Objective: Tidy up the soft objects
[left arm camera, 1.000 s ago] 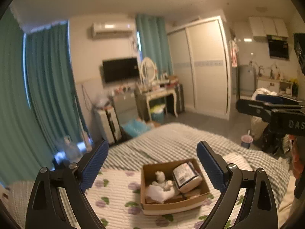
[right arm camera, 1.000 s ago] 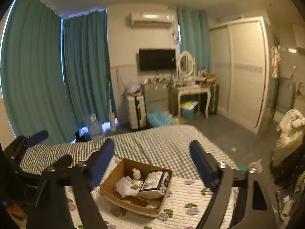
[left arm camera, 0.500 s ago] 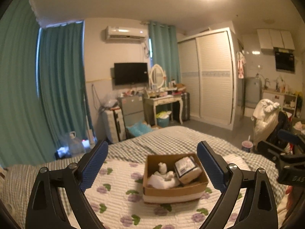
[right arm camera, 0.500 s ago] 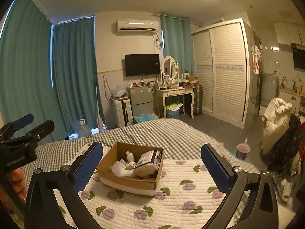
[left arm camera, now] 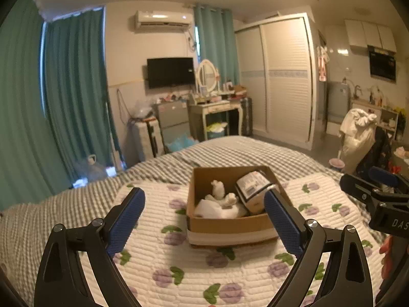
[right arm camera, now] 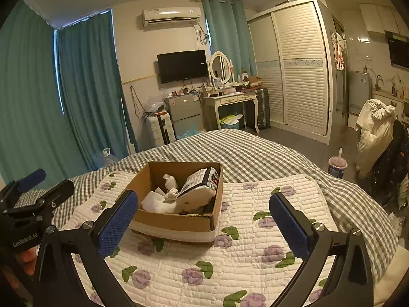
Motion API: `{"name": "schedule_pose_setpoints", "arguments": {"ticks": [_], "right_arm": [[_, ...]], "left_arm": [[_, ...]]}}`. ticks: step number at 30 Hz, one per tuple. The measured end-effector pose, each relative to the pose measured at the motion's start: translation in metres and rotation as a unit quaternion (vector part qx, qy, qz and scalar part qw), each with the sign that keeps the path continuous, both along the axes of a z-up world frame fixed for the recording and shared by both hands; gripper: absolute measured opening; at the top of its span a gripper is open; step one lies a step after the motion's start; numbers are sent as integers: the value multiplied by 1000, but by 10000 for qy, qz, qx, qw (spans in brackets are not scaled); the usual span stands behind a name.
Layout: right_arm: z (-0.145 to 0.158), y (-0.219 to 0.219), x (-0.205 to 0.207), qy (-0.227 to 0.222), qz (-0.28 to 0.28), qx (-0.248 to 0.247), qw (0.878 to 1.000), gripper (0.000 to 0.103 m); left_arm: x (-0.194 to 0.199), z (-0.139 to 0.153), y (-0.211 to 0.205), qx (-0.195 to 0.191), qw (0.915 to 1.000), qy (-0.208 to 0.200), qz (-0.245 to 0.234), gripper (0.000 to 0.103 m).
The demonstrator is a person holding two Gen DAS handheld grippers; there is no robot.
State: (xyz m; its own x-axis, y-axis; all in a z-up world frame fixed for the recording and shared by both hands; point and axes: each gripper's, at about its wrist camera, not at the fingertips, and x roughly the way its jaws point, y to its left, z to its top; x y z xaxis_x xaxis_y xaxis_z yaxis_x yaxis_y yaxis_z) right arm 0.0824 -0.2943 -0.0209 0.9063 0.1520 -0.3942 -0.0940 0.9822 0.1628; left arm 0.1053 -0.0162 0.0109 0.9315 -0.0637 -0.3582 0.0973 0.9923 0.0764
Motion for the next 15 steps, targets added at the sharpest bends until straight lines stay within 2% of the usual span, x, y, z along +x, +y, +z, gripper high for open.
{"name": "schedule_pose_setpoints", "arguments": {"ticks": [15], "right_arm": [[-4, 4, 0, 73, 8, -51, 10000, 103]], "left_arm": [[3, -6, 1, -50, 9998, 164, -38, 96]]}}
